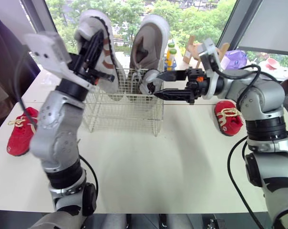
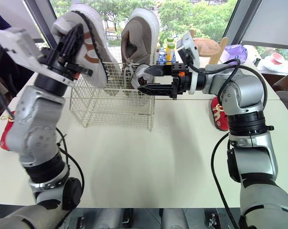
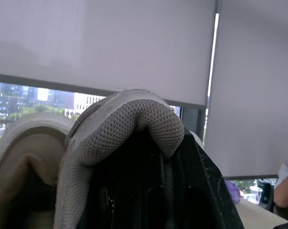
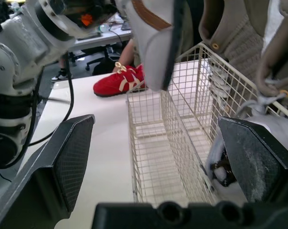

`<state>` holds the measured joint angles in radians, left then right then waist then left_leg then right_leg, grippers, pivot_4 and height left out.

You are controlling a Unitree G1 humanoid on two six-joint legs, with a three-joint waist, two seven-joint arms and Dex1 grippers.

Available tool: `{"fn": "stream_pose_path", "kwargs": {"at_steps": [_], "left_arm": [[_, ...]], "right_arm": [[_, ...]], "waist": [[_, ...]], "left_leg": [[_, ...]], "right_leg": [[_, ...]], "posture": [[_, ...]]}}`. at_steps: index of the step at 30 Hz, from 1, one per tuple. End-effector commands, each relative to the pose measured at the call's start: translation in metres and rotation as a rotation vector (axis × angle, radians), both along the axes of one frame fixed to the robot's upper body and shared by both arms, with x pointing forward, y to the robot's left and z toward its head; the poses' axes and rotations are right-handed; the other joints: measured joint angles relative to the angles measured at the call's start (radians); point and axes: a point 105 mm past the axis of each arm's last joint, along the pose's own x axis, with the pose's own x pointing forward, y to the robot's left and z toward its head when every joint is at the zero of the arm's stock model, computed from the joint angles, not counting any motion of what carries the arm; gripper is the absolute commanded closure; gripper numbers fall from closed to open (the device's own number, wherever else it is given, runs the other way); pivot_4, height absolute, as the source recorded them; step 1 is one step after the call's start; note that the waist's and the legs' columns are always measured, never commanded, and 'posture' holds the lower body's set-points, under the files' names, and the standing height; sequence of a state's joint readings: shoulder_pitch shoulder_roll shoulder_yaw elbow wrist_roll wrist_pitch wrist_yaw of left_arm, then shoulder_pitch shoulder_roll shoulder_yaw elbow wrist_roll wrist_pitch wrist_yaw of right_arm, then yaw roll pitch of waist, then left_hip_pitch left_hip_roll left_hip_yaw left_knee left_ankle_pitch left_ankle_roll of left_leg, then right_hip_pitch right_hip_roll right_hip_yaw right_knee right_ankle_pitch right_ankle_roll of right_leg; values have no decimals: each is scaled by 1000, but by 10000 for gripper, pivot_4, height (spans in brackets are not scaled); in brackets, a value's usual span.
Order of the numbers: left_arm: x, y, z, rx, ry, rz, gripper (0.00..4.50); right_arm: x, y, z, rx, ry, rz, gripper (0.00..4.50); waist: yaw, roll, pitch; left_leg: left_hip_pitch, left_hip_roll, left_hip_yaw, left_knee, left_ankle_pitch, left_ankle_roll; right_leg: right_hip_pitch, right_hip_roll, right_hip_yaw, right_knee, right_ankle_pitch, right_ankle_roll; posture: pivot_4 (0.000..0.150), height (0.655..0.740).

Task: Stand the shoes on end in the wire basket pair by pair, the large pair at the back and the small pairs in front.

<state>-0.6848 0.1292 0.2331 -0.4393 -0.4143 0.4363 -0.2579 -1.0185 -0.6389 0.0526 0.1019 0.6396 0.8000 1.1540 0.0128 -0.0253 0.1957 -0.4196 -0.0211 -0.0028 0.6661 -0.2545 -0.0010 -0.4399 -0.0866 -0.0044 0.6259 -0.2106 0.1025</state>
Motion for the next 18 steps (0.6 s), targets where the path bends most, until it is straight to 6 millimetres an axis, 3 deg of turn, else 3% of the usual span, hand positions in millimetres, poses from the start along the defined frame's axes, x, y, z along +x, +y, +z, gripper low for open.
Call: {"fn": "stream_pose_path", "kwargs": {"at_steps": [1, 4, 10, 18], "left_arm": [[10, -4, -3, 53, -90, 97, 44730], [28, -4, -23, 123, -89, 165, 44730], [48, 1, -62, 96, -6, 190, 44730], [35, 10, -85, -50, 142, 141, 44730]], "right_arm": [[-9, -6, 13, 13, -69, -14, 0], [-12, -8, 9, -5, -82, -26, 0], [-17, -11, 10, -3, -93, -50, 0], [-18, -14, 4, 26, -77, -82, 0]], "waist": [[0, 0, 0], [-2, 0, 0], [0, 0, 0], [-2, 0, 0]], "left_leg": [[0, 0, 0, 0, 0, 0], [0, 0, 0, 0, 0, 0], [0, 1, 0, 0, 0, 1], [0, 1, 0, 0, 0, 1]], "right_leg": [[0, 0, 0, 0, 0, 0], [0, 0, 0, 0, 0, 0], [0, 0, 0, 0, 0, 0], [0, 0, 0, 0, 0, 0]], "posture": [[1500, 7400], [1500, 7400], [1500, 7400], [1500, 7400]]}}
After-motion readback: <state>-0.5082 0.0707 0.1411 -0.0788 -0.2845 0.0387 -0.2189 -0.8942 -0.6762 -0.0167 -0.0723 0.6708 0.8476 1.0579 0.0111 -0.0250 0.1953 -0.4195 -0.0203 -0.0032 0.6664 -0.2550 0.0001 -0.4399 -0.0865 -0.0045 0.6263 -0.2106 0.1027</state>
